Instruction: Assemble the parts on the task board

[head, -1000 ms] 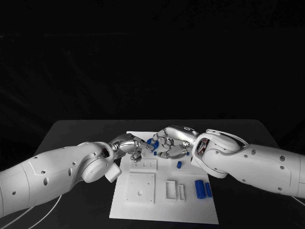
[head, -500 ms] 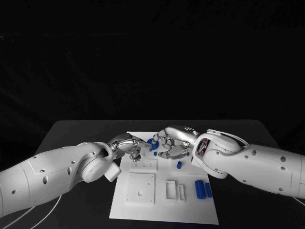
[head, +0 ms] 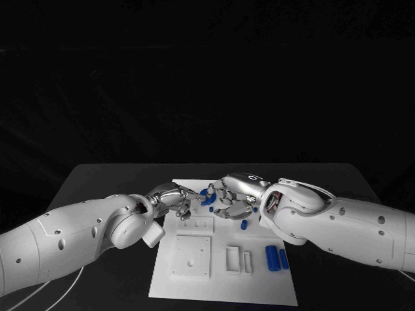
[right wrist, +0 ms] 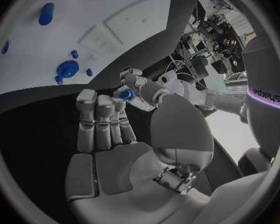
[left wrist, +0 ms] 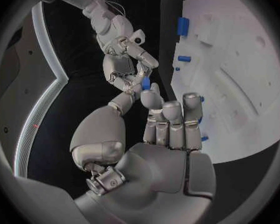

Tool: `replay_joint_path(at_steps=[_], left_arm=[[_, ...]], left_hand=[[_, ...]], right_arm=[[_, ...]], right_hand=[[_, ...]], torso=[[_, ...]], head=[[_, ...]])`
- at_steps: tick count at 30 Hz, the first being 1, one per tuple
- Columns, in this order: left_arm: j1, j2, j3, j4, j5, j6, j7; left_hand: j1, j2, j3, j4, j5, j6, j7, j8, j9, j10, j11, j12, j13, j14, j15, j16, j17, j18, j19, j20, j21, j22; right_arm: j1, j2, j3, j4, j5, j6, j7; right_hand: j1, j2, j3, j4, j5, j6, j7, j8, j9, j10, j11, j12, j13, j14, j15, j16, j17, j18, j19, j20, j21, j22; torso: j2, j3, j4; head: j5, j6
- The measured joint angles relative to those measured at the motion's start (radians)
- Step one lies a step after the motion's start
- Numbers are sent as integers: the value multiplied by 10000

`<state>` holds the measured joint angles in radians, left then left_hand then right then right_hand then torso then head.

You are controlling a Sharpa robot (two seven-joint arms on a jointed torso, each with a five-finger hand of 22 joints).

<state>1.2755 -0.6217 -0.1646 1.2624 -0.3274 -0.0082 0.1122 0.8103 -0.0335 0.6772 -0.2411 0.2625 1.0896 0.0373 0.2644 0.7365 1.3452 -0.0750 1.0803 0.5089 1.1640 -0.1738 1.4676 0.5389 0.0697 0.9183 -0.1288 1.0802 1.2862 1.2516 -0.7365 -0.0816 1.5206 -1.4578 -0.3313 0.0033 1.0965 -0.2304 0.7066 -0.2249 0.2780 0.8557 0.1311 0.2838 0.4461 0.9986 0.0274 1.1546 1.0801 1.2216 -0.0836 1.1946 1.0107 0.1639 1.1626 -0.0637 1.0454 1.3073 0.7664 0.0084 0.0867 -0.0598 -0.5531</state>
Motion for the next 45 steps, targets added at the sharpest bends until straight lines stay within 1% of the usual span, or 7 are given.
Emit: replay_joint_path(at_steps=[14,18,22,28,36,40,45], left_arm=[[13,17,14,5,-129,-219,-217],[20,30,18,32,-475,-397,-336],[20,63,18,101,-1127,-737,-629],[21,147,6,157,-2437,-1474,-1586],[29,459,-77,83,-4101,-2198,-2979],[43,690,-262,27,-5100,-2403,-3610],[102,1000,-520,-79,-6238,-2561,-4257]], left_hand=[[1,-1,46,-71,-1,33,-38,-40,25,-34,-35,0,-13,-20,-27,0,0,-1,1,0,0,21],[36,-35,68,-93,31,87,-34,18,83,-35,-35,0,-25,-33,-39,0,-3,-1,1,0,0,32],[123,-123,97,-123,326,169,-99,21,103,-34,-35,0,-39,-32,-39,0,-14,0,1,1,0,49],[217,-216,72,-152,739,261,-188,78,108,39,-107,0,-85,-32,-40,0,-42,-1,95,-15,0,59],[395,-395,69,-158,1035,299,-212,137,110,189,-215,-46,-152,-11,-23,0,-78,0,250,-51,0,58],[503,-503,66,-164,1435,385,-238,137,110,310,-271,-113,-190,29,9,0,-106,1,382,-87,0,58],[558,-558,94,-137,1490,467,-221,175,109,422,-291,-115,-206,93,29,0,-118,1,448,-106,0,57]], right_arm=[[-29,-12,-25,-38,-145,-82,-107],[-37,-16,-29,-314,-163,-200,-139],[-40,-101,-14,-725,-170,-398,-197],[-19,-130,362,-1426,-106,-720,-264],[253,-139,656,-1982,139,-965,-296],[324,-100,743,-2192,242,-1026,-307],[364,-1,852,-2548,321,-1060,-316]], right_hand=[[-116,-117,-14,128,1,-46,49,-31,-25,-17,88,38,-31,-13,85,40,-1,1,40,-7,37,8],[-250,-251,-103,235,1,-157,160,-112,-88,-84,155,38,-61,-55,127,40,-2,1,40,-7,37,8],[-288,-289,-110,278,26,-177,179,-149,-90,-85,156,38,-77,-55,127,40,-2,0,39,-7,36,7],[-233,-344,-70,319,217,-189,192,-148,-100,-85,156,37,-104,-55,128,40,-16,-1,38,-6,37,6],[-233,-343,-42,347,280,-188,191,-148,-100,-85,156,33,-114,-55,128,40,-16,-2,38,-5,-1,5],[-218,-359,-42,347,280,-187,190,-148,-100,-85,155,33,-125,-55,128,28,-25,-1,37,-4,-1,5],[-194,-382,-14,374,330,-186,189,-148,-99,-85,155,32,-136,-55,128,0,-25,-1,37,-4,-1,4]], torso=[[2,12,-6],[2,15,-8],[-2,15,-12],[-7,24,-9],[-19,31,0],[-35,31,5],[-67,36,12]], head=[[32,14],[36,18],[40,24],[50,15],[58,-30],[58,-74],[52,-128]])
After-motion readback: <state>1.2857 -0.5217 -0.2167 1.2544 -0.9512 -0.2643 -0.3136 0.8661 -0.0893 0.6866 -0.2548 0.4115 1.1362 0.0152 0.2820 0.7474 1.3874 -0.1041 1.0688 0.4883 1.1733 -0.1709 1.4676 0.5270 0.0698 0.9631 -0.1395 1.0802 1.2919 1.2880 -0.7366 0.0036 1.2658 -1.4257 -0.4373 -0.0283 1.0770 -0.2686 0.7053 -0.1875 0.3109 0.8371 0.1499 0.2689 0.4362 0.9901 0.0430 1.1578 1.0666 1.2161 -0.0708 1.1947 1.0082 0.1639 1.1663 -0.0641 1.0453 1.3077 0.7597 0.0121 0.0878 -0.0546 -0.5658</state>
